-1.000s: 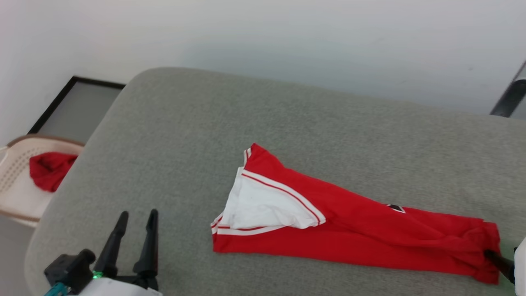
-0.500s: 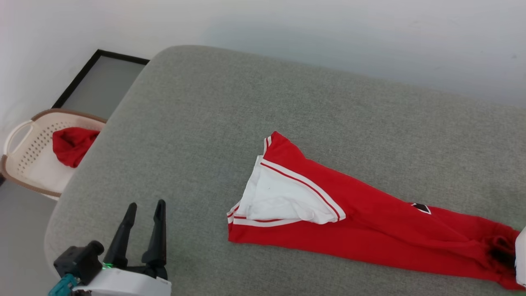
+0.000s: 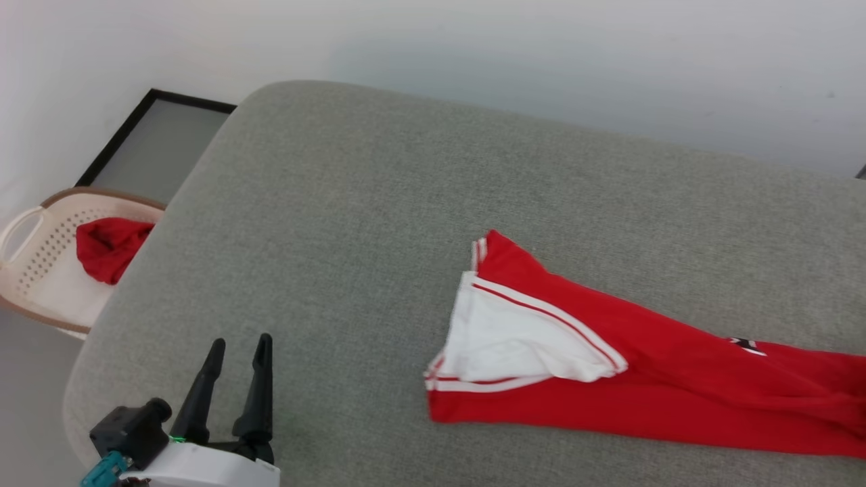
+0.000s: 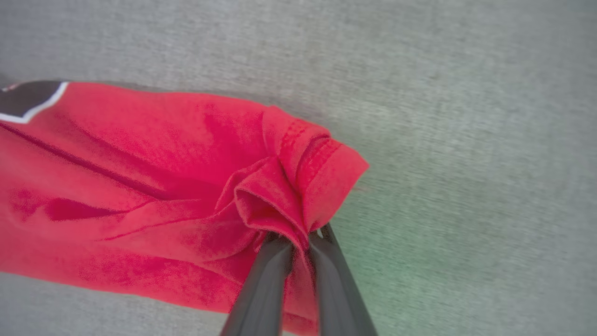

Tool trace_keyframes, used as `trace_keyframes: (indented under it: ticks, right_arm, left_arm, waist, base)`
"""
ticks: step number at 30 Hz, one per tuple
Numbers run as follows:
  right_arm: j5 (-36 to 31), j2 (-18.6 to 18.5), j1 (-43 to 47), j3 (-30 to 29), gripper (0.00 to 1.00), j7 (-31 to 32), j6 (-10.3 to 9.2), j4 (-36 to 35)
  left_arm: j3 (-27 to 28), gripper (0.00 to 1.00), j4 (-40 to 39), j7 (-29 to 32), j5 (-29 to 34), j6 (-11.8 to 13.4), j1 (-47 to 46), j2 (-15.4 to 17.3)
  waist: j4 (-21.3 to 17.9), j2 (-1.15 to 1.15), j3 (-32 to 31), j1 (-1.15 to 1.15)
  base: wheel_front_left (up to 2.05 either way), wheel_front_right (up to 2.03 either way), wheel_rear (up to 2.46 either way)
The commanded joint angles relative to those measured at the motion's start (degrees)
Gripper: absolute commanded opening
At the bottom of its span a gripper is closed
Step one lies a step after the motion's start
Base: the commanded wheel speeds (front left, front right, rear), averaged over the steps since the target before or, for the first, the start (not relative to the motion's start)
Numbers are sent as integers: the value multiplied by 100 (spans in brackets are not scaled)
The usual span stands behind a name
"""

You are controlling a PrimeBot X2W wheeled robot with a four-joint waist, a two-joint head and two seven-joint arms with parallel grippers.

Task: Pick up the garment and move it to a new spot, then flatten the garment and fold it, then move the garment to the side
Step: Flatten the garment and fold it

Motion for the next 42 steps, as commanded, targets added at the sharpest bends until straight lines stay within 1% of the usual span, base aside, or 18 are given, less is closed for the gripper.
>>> trace_keyframes:
  ticks: [1, 4, 7, 10, 12, 15, 16, 17, 19, 21, 24, 25, 30, 35, 39, 42]
  right_arm:
    - [-54, -150, -27, -99, 0, -44, -17, 76]
    - [-51, -302, -82, -189, 0, -58, -16, 96]
    - [73, -377, -107, -215, 0, -31, -15, -75]
    - [469, -283, -98, -260, 0, 120, -14, -480]
    - [704, -264, -42, -235, 0, 261, -14, -873]
    - [1000, -140, 42, -153, 0, 473, -14, -1521]
    - [1000, -140, 42, -153, 0, 473, -14, -1521]
    - [1137, -35, 59, -90, 0, 581, -14, -1942]
    - [1192, 116, 52, 27, 0, 669, -14, -2268]
    - [1188, 287, -49, 183, 0, 716, -14, -2530]
    - [1129, 650, -256, 428, 0, 683, -14, -2685]
    - [1129, 650, -256, 428, 0, 683, -14, -2685]
    - [917, 1309, -691, 948, 0, 562, -14, -2483]
    - [530, 1821, -1145, 1456, 0, 295, -14, -1924]
    - [307, 2095, -1416, 1807, 0, 82, -14, -1415]
    - [204, 2234, -1604, 2028, 0, -81, -14, -1074]
  left_arm:
    - [-14, 100, 42, -5, -38, -24, 35, 58]
    - [-49, 100, 82, -5, -63, -25, 34, 79]
    - [-39, 100, 139, -5, -104, -22, 64, 116]
    - [-21, 100, 187, -5, -142, -22, 96, 166]
    - [-13, 100, 208, -5, -164, -22, 139, 197]
    - [-6, 100, 227, -5, -216, -22, 190, 224]
    - [-6, 100, 227, -5, -216, -22, 190, 224]
    - [-25, 100, 243, -5, -261, -22, 197, 228]
    - [-65, 100, 252, -5, -276, -22, 181, 223]
    - [-100, 100, 278, -5, -298, -22, 160, 217]
    - [-179, 100, 335, -5, -315, -22, 94, 201]
    - [-179, 100, 335, -5, -315, -22, 94, 201]
    - [-298, 100, 430, -5, -405, -22, 4, 160]
    - [-448, 100, 529, -5, -462, -23, -86, 99]
    - [-559, 100, 582, -5, -503, -23, -187, 51]
    - [-594, 100, 622, -5, -527, -23, -210, 19]
  waist:
    - [-65, 0, -41, 0]
    - [-144, 0, -94, 0]
    - [-237, 0, -160, 0]
    - [-332, 0, -252, 0]
    - [-394, 0, -311, 0]
    - [-469, 0, -386, 0]
    - [-469, 0, -386, 0]
    - [-492, 0, -417, 0]
    - [-485, 0, -448, 0]
    - [-463, 0, -469, 0]
    - [-387, 0, -485, 0]
    - [-387, 0, -485, 0]
    - [-214, 0, -463, 0]
    - [3, 0, -406, 0]
    - [168, 0, -362, 0]
    - [237, 0, -318, 0]
  base:
    - [0, 0, 0]
    - [0, 0, 0]
    - [0, 0, 0]
    - [0, 0, 0]
    - [0, 0, 0]
    - [0, 0, 0]
    - [0, 0, 0]
    - [0, 0, 0]
    - [0, 0, 0]
    - [0, 0, 0]
    - [0, 0, 0]
    - [0, 0, 0]
    - [0, 0, 0]
    - [0, 0, 0]
    - [0, 0, 0]
    - [0, 0, 0]
